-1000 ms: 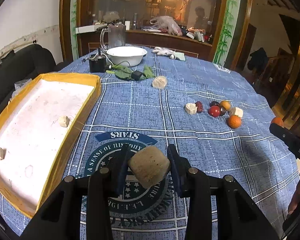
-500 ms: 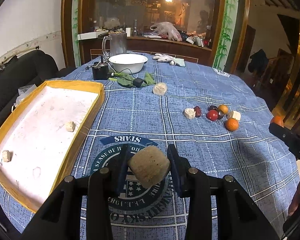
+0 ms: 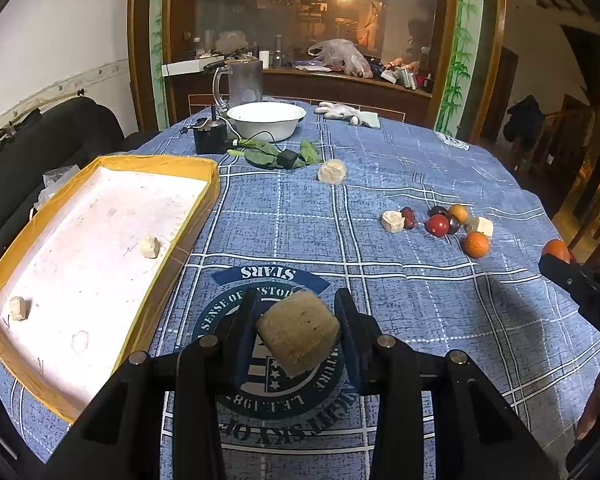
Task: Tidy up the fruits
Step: 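Lift sponge cube with left tool while right tool lifts the orange, then release sponge cube into tray with left tool while right tool drops orange in tray, then grasp round beige ball with left tool while right tool grasps second orange, then lift beige ball with left tool toward tray while right tool holds orange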
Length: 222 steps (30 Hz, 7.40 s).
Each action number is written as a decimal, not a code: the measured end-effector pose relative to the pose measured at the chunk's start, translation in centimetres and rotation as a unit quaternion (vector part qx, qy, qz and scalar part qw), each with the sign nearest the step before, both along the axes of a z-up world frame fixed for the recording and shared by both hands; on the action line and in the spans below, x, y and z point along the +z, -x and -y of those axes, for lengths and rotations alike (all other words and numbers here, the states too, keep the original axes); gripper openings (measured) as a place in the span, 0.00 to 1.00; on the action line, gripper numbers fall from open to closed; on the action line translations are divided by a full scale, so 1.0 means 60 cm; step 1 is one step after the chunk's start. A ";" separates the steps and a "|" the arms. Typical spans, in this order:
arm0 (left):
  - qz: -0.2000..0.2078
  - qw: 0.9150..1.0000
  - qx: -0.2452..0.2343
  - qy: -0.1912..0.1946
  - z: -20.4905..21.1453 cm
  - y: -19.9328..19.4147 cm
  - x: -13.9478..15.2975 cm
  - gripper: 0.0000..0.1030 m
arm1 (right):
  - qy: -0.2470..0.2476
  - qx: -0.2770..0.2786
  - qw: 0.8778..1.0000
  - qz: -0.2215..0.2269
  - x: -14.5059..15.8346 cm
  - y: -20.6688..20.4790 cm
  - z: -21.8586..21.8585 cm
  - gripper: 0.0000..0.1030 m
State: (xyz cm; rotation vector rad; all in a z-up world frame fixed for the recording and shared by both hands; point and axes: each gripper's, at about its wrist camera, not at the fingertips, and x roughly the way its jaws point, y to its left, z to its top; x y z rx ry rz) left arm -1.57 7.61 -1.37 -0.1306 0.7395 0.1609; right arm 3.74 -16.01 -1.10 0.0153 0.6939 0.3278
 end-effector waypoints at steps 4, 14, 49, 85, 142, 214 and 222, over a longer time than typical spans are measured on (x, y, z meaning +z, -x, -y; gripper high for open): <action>-0.001 1.000 0.001 -0.001 0.000 0.002 0.000 0.36 | 0.000 0.002 1.000 -0.001 -0.002 0.001 -0.002 0.35; 0.002 1.000 0.007 -0.003 -0.004 0.007 0.004 0.36 | -0.002 0.007 1.000 0.002 0.003 0.008 -0.006 0.35; -0.005 0.978 0.209 -0.022 -0.260 0.034 0.023 0.36 | -0.006 0.156 0.988 0.009 0.031 0.002 -0.247 0.35; -0.061 0.959 0.277 -0.001 -0.381 0.000 -0.019 0.36 | 0.057 0.257 0.963 -0.050 -0.068 -0.151 -0.594 0.36; -0.035 0.999 -0.023 -0.021 0.054 -0.165 -0.036 0.79 | -0.028 -0.067 0.993 -0.088 -0.090 -0.176 0.014 0.36; -0.015 1.000 -0.021 -0.010 0.023 -0.011 -0.019 0.27 | -0.031 -0.004 0.999 -0.029 -0.028 -0.002 -0.039 0.36; -0.011 1.000 -0.014 -0.002 0.015 -0.008 -0.015 0.27 | -0.033 0.002 0.999 -0.027 -0.026 0.005 -0.050 0.36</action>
